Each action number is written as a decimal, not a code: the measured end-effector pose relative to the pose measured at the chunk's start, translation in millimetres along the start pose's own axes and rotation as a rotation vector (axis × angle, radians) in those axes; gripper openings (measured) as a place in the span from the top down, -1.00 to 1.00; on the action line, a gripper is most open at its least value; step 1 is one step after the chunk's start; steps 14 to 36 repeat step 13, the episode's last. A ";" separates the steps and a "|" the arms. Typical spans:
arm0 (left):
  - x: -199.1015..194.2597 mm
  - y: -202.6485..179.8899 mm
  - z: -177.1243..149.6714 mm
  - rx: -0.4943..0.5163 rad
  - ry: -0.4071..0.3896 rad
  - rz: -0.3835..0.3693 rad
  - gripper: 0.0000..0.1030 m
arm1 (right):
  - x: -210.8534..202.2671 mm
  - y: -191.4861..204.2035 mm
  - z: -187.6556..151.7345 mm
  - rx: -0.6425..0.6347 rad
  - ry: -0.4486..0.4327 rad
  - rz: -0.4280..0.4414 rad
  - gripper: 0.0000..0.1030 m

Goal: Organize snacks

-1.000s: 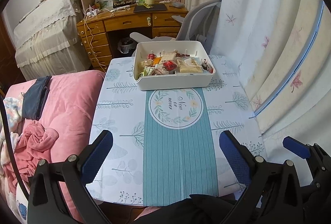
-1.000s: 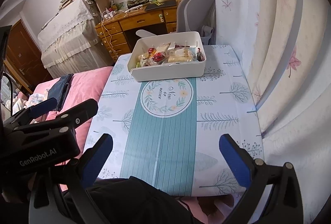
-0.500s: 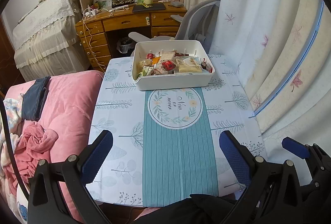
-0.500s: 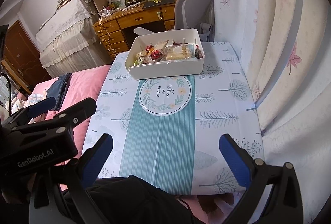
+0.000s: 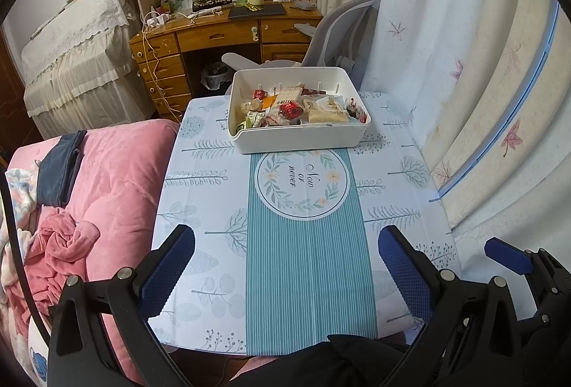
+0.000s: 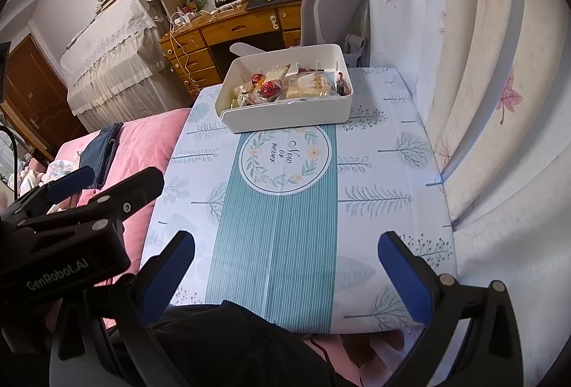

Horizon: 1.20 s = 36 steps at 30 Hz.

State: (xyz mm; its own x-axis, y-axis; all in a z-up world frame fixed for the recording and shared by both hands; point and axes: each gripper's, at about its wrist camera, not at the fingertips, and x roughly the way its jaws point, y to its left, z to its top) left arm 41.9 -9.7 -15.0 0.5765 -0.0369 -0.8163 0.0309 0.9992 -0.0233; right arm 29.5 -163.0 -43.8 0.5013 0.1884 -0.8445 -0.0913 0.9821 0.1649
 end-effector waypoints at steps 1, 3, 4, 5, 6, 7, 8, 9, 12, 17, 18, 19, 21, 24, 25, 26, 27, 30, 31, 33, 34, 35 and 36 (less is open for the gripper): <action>0.7 0.0 -2.0 0.001 0.001 -0.001 -0.98 | 0.2 0.1 -0.4 0.000 0.001 0.000 -1.00; 2.3 0.3 -4.9 0.003 0.003 -0.005 -0.98 | 1.2 0.4 -1.7 0.001 0.005 -0.001 -1.00; 2.8 0.2 -6.2 0.004 0.005 -0.007 -0.98 | 1.8 0.6 -2.3 0.001 0.008 0.000 -1.00; 3.6 0.7 -6.9 0.006 0.007 -0.008 -0.98 | 2.4 0.6 -3.0 0.001 0.011 0.000 -1.00; 4.3 1.0 -7.5 0.006 0.008 -0.009 -0.98 | 2.7 0.4 -3.0 0.001 0.013 0.000 -1.00; 4.6 1.4 -8.0 0.006 0.010 -0.010 -0.98 | 3.3 0.6 -3.4 0.001 0.016 0.000 -1.00; 4.9 1.9 -8.5 0.006 0.011 -0.010 -0.98 | 3.7 1.0 -3.2 0.000 0.019 0.001 -1.00; 5.0 2.8 -7.9 0.006 0.014 -0.012 -0.98 | 4.4 0.6 -3.6 0.000 0.022 0.001 -1.00; 5.9 3.5 -8.2 0.009 0.021 -0.012 -0.98 | 5.7 0.7 -3.0 0.000 0.031 0.001 -1.00; 6.0 3.6 -8.2 0.010 0.023 -0.011 -0.98 | 6.2 0.7 -2.5 0.001 0.035 0.001 -1.00; 6.0 3.6 -8.2 0.010 0.023 -0.011 -0.98 | 6.2 0.7 -2.5 0.001 0.035 0.001 -1.00; 6.0 3.6 -8.2 0.010 0.023 -0.011 -0.98 | 6.2 0.7 -2.5 0.001 0.035 0.001 -1.00; 6.0 3.6 -8.2 0.010 0.023 -0.011 -0.98 | 6.2 0.7 -2.5 0.001 0.035 0.001 -1.00; 6.0 3.6 -8.2 0.010 0.023 -0.011 -0.98 | 6.2 0.7 -2.5 0.001 0.035 0.001 -1.00; 6.0 3.6 -8.2 0.010 0.023 -0.011 -0.98 | 6.2 0.7 -2.5 0.001 0.035 0.001 -1.00; 6.0 3.6 -8.2 0.010 0.023 -0.011 -0.98 | 6.2 0.7 -2.5 0.001 0.035 0.001 -1.00; 6.0 3.6 -8.2 0.010 0.023 -0.011 -0.98 | 6.2 0.7 -2.5 0.001 0.035 0.001 -1.00; 6.0 3.6 -8.2 0.010 0.023 -0.011 -0.98 | 6.2 0.7 -2.5 0.001 0.035 0.001 -1.00; 6.0 3.6 -8.2 0.010 0.023 -0.011 -0.98 | 6.2 0.7 -2.5 0.001 0.035 0.001 -1.00; 6.0 3.6 -8.2 0.010 0.023 -0.011 -0.98 | 6.2 0.7 -2.5 0.001 0.035 0.001 -1.00; 6.0 3.6 -8.2 0.010 0.023 -0.011 -0.98 | 6.2 0.7 -2.5 0.001 0.035 0.001 -1.00; 6.0 3.6 -8.2 0.010 0.023 -0.011 -0.98 | 6.2 0.7 -2.5 0.001 0.035 0.001 -1.00; 6.0 3.6 -8.2 0.010 0.023 -0.011 -0.98 | 6.2 0.7 -2.5 0.001 0.035 0.001 -1.00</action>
